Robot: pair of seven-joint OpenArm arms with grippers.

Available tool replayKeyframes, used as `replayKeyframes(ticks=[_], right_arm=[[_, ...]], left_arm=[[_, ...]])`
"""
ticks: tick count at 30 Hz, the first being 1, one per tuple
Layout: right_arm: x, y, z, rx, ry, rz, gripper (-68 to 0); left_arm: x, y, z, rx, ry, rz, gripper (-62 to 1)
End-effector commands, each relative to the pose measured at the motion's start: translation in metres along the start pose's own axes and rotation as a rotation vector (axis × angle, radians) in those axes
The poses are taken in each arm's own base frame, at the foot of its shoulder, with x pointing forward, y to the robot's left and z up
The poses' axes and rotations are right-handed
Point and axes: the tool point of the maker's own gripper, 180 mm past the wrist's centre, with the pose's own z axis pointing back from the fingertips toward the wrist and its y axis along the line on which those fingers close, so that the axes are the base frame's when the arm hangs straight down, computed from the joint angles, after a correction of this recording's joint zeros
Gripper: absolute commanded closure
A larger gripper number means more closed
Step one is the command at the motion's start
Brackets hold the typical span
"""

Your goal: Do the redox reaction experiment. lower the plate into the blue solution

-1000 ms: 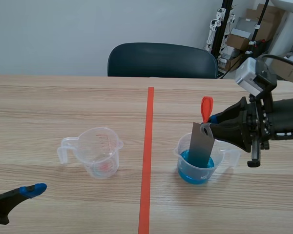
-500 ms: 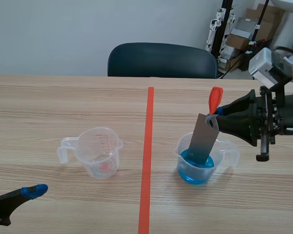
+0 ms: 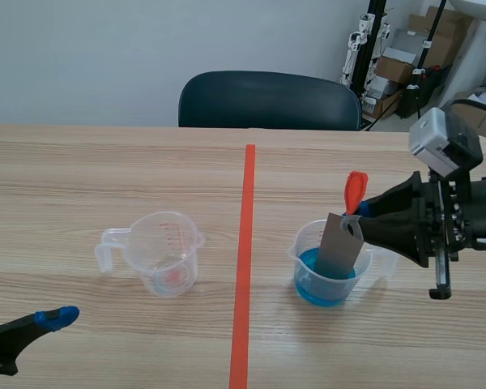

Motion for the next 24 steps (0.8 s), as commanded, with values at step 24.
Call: replayKeyframes(ticks=[24], right_arm=[[0.0166,-0.0056,0.0055,-0.003,-0.047,0.024,-0.6]], left_arm=[[0.0104,-0.0010,-0.0006,0.003,-0.054,0.000,-62.3]])
